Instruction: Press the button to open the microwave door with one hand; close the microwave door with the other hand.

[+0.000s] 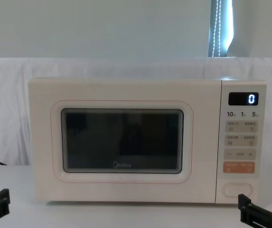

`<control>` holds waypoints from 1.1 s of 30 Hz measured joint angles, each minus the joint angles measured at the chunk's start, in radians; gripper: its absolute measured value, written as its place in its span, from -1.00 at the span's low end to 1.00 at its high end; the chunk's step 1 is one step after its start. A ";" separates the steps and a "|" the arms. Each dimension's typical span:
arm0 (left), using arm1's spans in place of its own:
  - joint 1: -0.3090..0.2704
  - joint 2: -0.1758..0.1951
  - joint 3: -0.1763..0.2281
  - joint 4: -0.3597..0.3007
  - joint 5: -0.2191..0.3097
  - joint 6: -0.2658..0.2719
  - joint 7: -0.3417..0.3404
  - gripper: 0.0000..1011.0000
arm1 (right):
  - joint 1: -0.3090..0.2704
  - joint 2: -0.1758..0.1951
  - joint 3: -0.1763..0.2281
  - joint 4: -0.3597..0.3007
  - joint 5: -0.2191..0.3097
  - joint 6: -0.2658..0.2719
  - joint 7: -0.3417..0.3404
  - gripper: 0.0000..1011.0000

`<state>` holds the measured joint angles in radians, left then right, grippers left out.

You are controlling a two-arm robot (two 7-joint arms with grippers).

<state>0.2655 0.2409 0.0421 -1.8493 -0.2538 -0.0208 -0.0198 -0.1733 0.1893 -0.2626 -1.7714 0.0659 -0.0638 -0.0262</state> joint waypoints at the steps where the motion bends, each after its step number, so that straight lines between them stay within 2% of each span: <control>1: 0.000 0.000 0.000 0.000 0.000 0.000 0.000 0.98 | 0.000 0.000 0.000 0.000 0.000 0.000 0.000 0.98; 33: 0.000 0.000 0.000 0.000 0.000 0.000 0.000 0.98 | 0.000 0.000 0.000 0.000 0.000 0.000 0.000 0.98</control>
<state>0.2655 0.2410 0.0421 -1.8492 -0.2538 -0.0208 -0.0198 -0.1733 0.1892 -0.2626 -1.7714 0.0659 -0.0637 -0.0262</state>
